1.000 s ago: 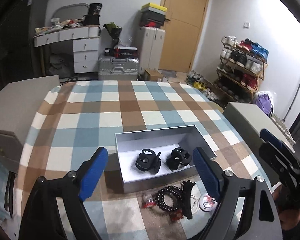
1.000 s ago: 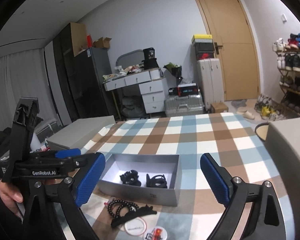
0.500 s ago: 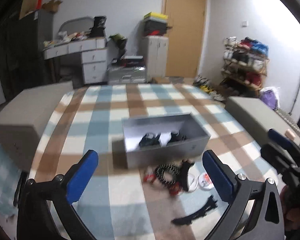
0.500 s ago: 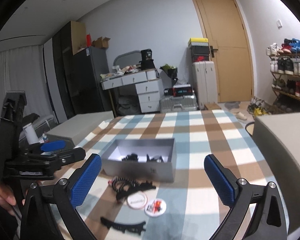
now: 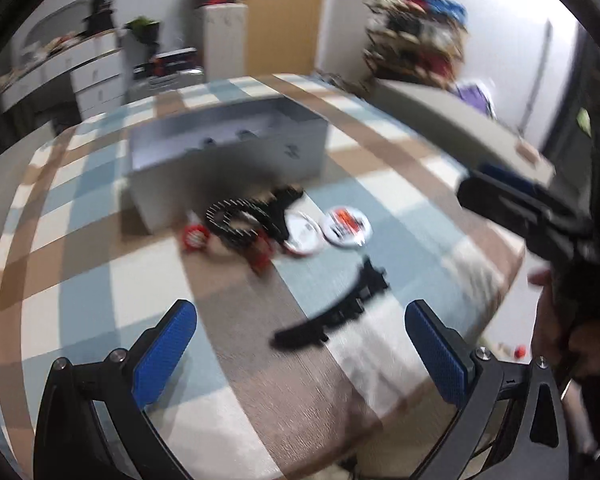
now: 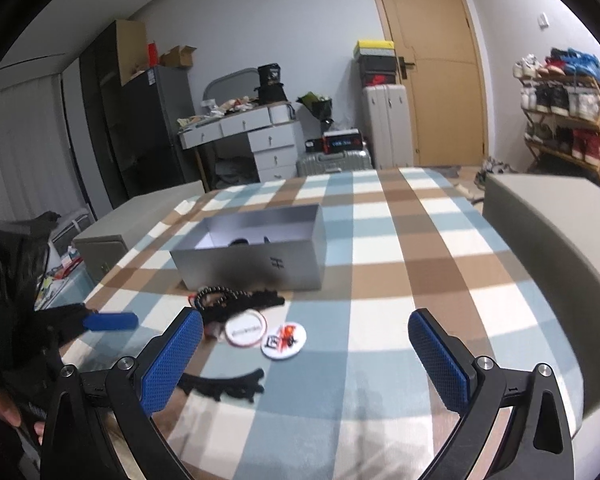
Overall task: Organize jewelry
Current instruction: 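Withdraw the left tool from the box toward the black comb clip, then grasp the black comb-shaped hair clip with the left tool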
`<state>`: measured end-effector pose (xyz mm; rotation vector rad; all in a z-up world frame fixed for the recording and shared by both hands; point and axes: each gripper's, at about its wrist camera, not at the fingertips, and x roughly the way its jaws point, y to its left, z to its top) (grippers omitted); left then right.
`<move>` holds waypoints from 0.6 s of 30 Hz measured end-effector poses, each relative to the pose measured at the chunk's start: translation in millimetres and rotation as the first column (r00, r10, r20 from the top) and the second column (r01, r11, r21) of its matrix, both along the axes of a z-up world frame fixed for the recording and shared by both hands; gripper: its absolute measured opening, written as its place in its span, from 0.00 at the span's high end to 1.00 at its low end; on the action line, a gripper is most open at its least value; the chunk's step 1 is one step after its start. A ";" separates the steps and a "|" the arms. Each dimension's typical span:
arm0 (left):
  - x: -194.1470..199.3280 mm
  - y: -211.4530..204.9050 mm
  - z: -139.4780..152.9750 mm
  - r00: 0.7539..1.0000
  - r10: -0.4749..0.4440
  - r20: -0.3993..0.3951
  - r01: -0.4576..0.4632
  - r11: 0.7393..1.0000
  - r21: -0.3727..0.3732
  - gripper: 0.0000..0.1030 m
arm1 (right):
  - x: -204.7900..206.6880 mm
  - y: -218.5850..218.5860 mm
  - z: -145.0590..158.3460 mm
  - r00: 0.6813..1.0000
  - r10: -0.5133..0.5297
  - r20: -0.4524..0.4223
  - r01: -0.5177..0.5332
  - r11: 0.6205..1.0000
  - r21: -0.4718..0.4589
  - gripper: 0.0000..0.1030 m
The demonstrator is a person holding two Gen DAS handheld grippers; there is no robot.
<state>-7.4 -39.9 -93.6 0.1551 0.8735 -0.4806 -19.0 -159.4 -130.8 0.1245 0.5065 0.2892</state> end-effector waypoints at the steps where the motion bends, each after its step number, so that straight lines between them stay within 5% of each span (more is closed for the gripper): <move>1: -2.4 -2.6 -1.6 1.000 -0.017 0.001 0.017 1.000 0.013 0.01 | 1.3 -0.2 -2.5 1.000 0.012 -0.017 -0.011 1.000 0.005 0.00; 12: 14.4 -18.9 -5.3 0.983 -0.178 -0.051 0.180 0.982 0.057 0.06 | -0.8 -13.8 -14.0 0.999 -0.023 -0.044 0.023 1.000 0.016 0.00; 18: 13.9 -30.6 -12.3 0.960 -0.267 -0.088 0.275 0.957 0.092 0.38 | 2.8 -21.9 -22.6 0.996 -0.014 -0.084 0.018 0.999 0.045 0.00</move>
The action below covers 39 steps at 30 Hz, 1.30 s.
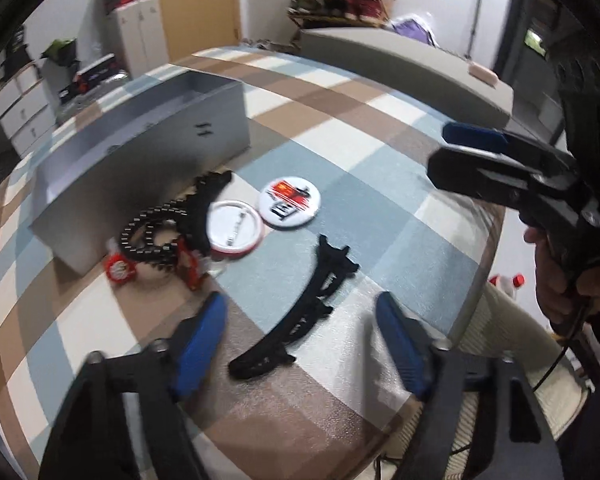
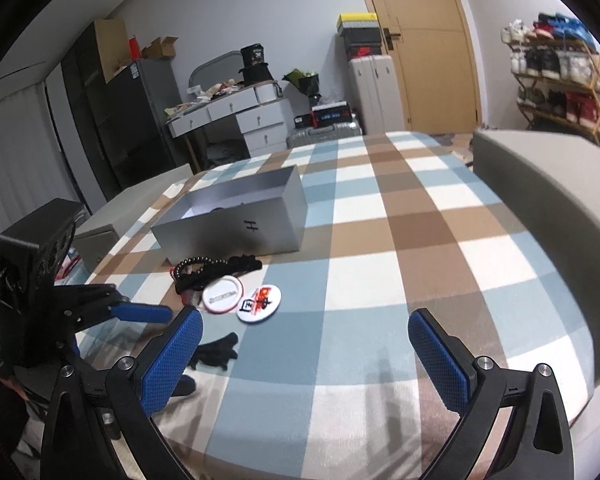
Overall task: Organize jewelry
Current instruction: 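Grasp the black comb-shaped hair clip with the left tool, then carry the black comb clip over the grey box with the left tool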
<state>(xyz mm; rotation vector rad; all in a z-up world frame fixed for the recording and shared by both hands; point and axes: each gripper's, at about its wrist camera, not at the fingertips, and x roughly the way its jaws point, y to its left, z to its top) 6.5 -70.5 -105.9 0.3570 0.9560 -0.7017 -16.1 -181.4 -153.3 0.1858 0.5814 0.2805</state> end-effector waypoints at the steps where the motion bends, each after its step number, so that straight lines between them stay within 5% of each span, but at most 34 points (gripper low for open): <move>1: 0.2 -1.0 -1.9 1.000 -0.013 -0.009 0.013 1.000 0.008 0.43 | -0.7 -0.1 0.3 1.000 0.001 -0.001 -0.001 1.000 0.003 0.00; 4: -0.4 -2.6 -1.2 0.999 -0.048 0.001 0.048 0.999 0.019 0.48 | -3.2 -2.6 0.9 1.000 0.002 0.005 -0.002 1.000 0.014 0.00; 7: 2.9 0.1 1.0 0.999 -0.052 0.000 0.052 0.999 0.015 0.79 | -5.3 -4.4 1.4 1.000 0.004 0.008 -0.004 1.000 0.023 0.00; 8: 5.0 1.4 2.1 0.999 -0.048 -0.007 0.048 0.999 0.011 0.83 | -5.2 -4.2 1.4 1.000 0.004 0.007 -0.004 1.000 0.026 0.00; 15: 4.2 10.7 1.0 1.000 -0.020 -0.020 0.019 0.999 -0.031 0.86 | -3.4 3.6 4.1 1.000 0.028 0.010 -0.029 0.999 0.043 0.00; 22: -4.5 43.1 12.1 0.995 0.101 0.010 -0.099 0.990 -0.098 0.86 | 10.3 20.4 12.2 0.996 0.088 0.003 -0.088 0.992 0.087 0.00; 29: -10.6 92.2 21.1 0.942 0.323 0.086 -0.301 0.932 -0.202 0.86 | 39.6 50.5 16.3 0.979 0.199 -0.038 -0.191 0.969 0.156 0.01; 34: -13.2 106.1 23.7 0.925 0.370 0.083 -0.342 0.909 -0.240 0.86 | 61.5 71.9 12.1 0.962 0.254 -0.098 -0.235 0.956 0.176 0.16; 39: -9.6 115.5 21.4 0.908 0.412 0.075 -0.381 0.888 -0.258 0.86 | 78.2 84.4 3.6 0.954 0.263 -0.145 -0.239 0.957 0.164 0.20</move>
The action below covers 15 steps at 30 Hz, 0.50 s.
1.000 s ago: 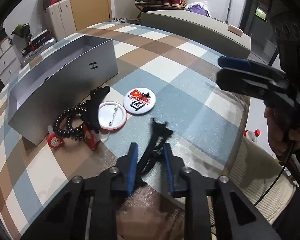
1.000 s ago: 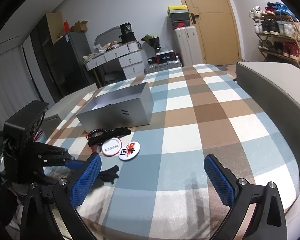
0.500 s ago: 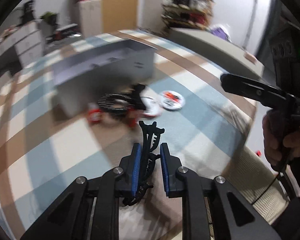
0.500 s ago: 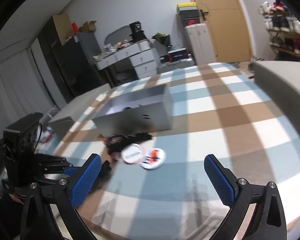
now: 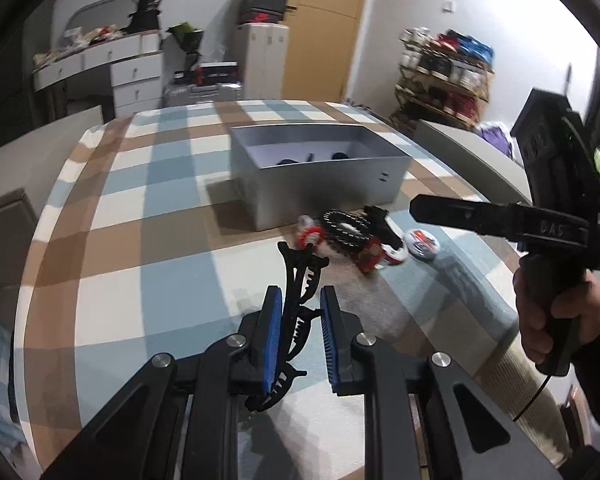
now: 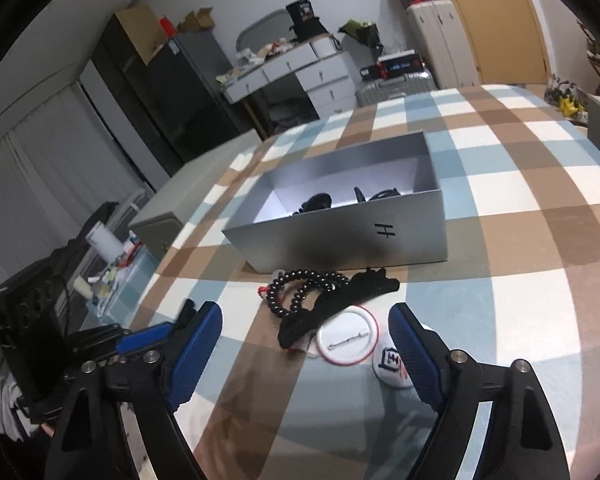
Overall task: Organize jewelry
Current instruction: 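Carry the black comb clip over the grey box with the left tool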
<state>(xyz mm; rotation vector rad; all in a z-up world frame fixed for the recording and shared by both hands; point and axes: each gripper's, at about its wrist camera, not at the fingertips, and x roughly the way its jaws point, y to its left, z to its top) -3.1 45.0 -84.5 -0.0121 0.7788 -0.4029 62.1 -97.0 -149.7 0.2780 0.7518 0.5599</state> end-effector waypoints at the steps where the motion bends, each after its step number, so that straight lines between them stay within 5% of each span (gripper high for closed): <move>1: 1.2 2.6 -0.6 1.000 0.009 -0.004 -0.009 1.000 -0.015 0.86 | 3.4 0.8 -1.7 1.000 0.000 -0.010 0.000 1.000 0.005 0.21; 15: 6.3 11.7 -7.5 0.999 0.016 -0.034 -0.018 0.998 -0.057 0.86 | 30.9 6.3 -18.5 0.990 -0.039 -0.137 0.039 0.999 -0.001 0.46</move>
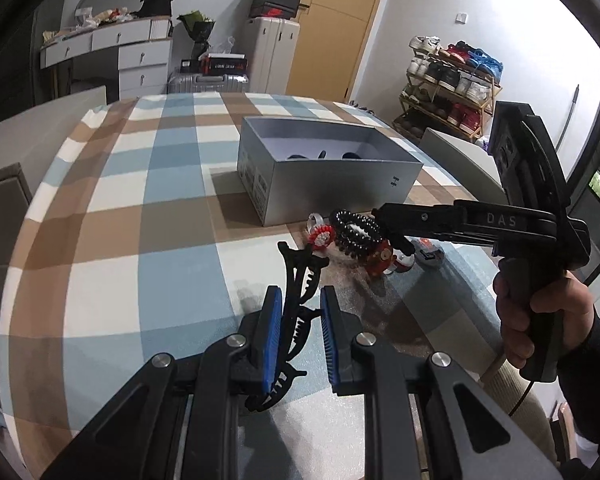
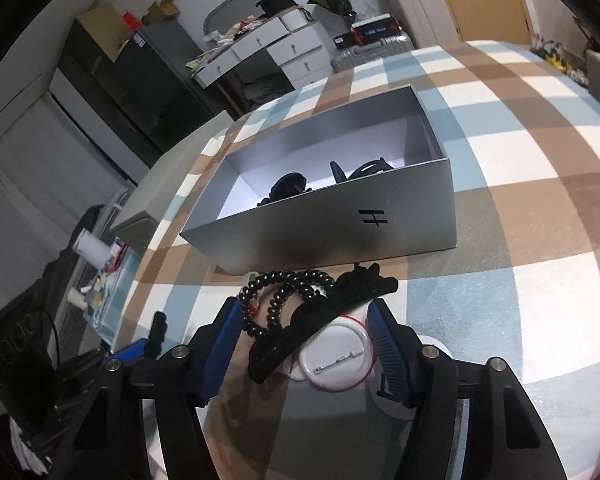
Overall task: Organize jewelry
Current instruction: 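Carry the black comb clip over the grey box with the left tool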
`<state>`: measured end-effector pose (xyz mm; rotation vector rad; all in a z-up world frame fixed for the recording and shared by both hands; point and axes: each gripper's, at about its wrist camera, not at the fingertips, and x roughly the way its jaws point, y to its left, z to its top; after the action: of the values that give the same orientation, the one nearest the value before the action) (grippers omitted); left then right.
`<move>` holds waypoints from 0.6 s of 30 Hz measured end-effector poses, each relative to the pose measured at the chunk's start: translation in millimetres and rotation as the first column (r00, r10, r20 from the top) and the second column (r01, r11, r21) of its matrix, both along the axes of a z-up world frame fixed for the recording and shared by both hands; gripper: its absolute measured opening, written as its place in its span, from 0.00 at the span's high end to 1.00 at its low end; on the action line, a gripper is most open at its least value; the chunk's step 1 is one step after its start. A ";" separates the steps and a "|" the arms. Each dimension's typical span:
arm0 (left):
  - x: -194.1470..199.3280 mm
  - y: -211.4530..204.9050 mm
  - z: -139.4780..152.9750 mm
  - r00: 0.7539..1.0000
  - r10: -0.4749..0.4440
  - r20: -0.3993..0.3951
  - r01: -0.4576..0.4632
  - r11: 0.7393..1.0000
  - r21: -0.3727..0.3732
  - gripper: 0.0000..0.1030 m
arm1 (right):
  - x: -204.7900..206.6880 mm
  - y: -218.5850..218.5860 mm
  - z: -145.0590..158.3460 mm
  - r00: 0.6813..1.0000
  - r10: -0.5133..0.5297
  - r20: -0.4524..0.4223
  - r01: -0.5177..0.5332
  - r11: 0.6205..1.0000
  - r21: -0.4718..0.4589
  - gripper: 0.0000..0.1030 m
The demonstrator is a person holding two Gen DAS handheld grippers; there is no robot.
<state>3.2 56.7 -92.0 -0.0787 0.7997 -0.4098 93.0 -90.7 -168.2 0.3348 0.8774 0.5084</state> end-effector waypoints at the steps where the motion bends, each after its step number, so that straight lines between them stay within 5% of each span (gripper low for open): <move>1: -0.2 -0.8 -1.6 1.000 -0.002 -0.004 0.002 1.000 0.002 0.86 | 0.6 1.7 -0.3 1.000 -0.004 0.001 0.004 1.000 -0.019 0.51; 5: -1.5 -3.6 -4.2 1.000 -0.002 -0.017 0.002 1.000 0.006 0.86 | -1.8 8.5 0.6 1.000 -0.012 0.020 0.014 0.997 -0.080 0.56; 10: -1.2 -3.1 -2.3 1.000 0.016 -0.026 -0.015 1.000 0.005 0.86 | -4.3 7.6 -1.2 1.000 -0.013 0.024 0.016 0.995 -0.100 0.79; 18: -1.7 -4.9 0.6 0.999 0.030 -0.037 -0.030 1.000 0.005 0.86 | -14.1 -13.6 3.0 0.997 -0.049 0.053 0.050 0.998 -0.023 0.86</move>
<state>1.5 51.8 -91.5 -0.0940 0.8349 -0.3786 78.9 -104.3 -165.2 0.3190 0.8221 0.4581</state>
